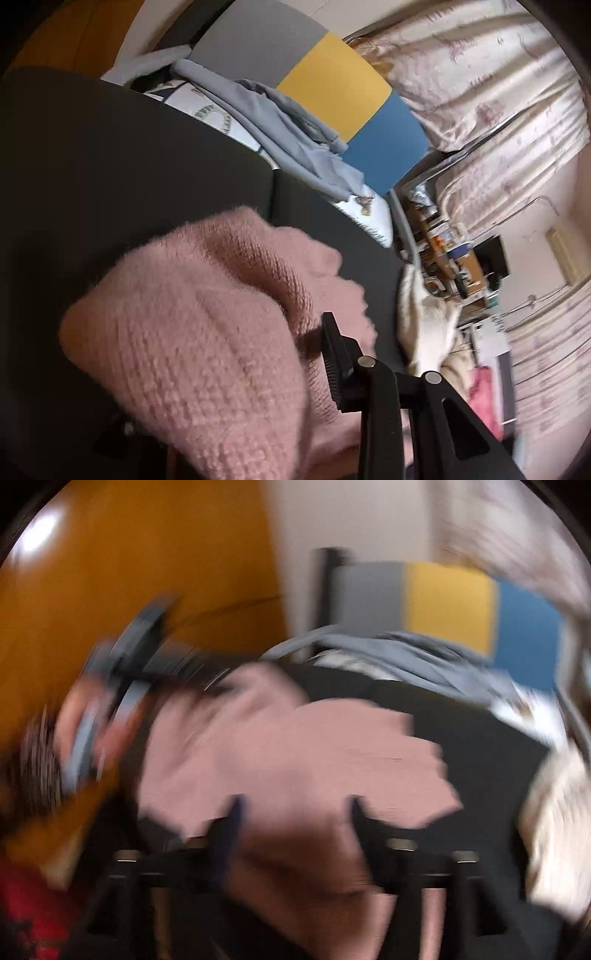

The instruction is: Fold clothes

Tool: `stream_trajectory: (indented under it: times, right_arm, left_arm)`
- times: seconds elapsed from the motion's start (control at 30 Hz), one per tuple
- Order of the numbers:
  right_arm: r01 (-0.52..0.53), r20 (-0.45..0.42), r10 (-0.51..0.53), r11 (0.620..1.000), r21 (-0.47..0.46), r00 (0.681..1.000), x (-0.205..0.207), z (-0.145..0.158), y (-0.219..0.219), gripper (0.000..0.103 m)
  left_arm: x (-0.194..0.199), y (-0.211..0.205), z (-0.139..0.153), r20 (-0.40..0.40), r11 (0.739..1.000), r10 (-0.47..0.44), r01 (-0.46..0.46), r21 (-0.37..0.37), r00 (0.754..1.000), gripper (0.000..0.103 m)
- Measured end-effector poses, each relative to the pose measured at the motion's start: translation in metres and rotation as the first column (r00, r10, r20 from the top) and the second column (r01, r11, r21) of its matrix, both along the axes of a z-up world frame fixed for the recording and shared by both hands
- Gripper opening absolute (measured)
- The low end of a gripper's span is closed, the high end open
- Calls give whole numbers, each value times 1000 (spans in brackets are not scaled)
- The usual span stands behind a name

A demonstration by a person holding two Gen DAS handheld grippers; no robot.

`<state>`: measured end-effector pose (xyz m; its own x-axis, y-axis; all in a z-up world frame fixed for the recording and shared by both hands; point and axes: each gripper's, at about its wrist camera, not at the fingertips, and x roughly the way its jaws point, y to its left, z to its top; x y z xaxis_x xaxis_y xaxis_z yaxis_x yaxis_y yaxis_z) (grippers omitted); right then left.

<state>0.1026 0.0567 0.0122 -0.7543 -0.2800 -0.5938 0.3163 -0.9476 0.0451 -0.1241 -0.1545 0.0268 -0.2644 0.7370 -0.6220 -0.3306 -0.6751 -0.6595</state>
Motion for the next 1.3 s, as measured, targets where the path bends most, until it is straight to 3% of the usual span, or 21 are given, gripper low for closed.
stream_trajectory:
  times: [0.1,0.23,0.4,0.43,0.47,0.5,0.6,0.63,0.7,0.77,0.9,1.0,1.13,1.23,1.3]
  right_arm:
    - [-157,-21,163,971,182,986,5,-16,-61,80]
    - [-198,-79,244,905,378,966,-8,-36,-107,80]
    - [-181,-130,317,782,596,940,-30,-60,-160,77]
    - [-162,-119,280,797,582,952,-40,-61,-158,45]
    - [-162,-91,248,828,537,965,-50,-59,-152,23]
    - [-159,-62,216,856,492,974,-60,-57,-146,12]
    - [-83,-25,89,978,192,996,-79,-30,-95,12]
    - [-26,-22,27,997,78,999,-84,-17,-69,12]
    - [65,-25,-67,994,-84,997,-86,4,-27,12]
    - [157,-28,-166,966,-205,986,-86,22,18,12]
    - [343,16,-357,882,-322,934,-93,31,95,12]
    - [459,137,-444,791,-405,886,-98,5,143,12]
    - [569,295,-486,683,-458,822,-100,-47,184,12]
    - [612,381,-478,620,-491,791,-84,-72,184,12]
    - [625,421,-461,581,-522,781,-87,-84,189,12]
  left_arm:
    - [-6,-6,12,44,998,2,-5,64,999,31]
    - [-16,-14,20,109,992,8,-21,122,994,30]
    - [-13,-6,24,141,989,-14,-7,148,990,30]
    - [-12,-5,26,136,991,-23,4,135,990,30]
    - [-11,-3,29,131,992,-33,17,125,991,30]
    - [-11,-3,32,122,992,-46,31,123,991,30]
    - [-9,-5,47,72,996,-67,62,69,995,31]
    - [-8,-5,52,54,996,-73,70,47,996,31]
    - [-5,-5,59,21,996,-87,87,4,996,31]
    - [2,-4,61,-11,994,-108,108,-28,994,33]
    - [18,-2,47,-51,985,-138,131,-112,989,33]
    - [27,-7,24,-40,980,-137,129,-151,990,33]
    - [43,-5,-10,1,984,-138,137,-116,990,33]
    - [61,11,-16,-52,979,-170,162,-124,984,34]
    - [76,31,-13,-142,962,-222,192,-196,965,37]
